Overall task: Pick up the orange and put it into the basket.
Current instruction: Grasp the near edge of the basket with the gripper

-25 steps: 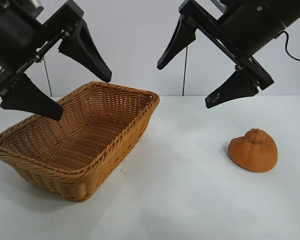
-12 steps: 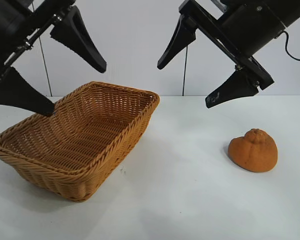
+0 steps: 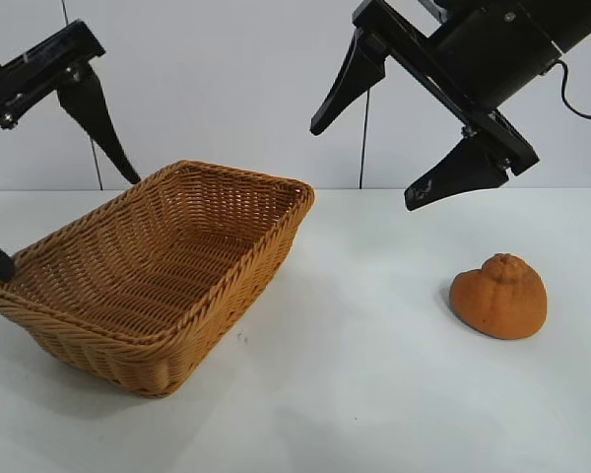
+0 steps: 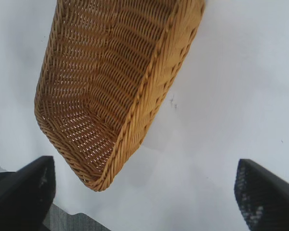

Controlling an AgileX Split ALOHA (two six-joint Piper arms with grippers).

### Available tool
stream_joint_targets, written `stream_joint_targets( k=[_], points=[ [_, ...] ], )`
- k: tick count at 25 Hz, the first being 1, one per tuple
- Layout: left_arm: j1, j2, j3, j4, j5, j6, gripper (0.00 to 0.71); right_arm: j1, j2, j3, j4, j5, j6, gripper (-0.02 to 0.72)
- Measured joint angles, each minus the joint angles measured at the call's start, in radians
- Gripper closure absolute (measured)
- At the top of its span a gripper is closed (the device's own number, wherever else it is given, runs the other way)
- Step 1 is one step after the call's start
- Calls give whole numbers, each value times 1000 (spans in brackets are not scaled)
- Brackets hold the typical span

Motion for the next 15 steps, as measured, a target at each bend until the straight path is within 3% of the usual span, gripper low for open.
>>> stream_joint_targets(
  k=[6,15],
  points=[
    [0,68,27,130,-54,-203,37,0,0,0,0,-1,0,10],
    [0,252,27,205,-163,-282,37,0,0,0,0,-2,0,10]
  ],
)
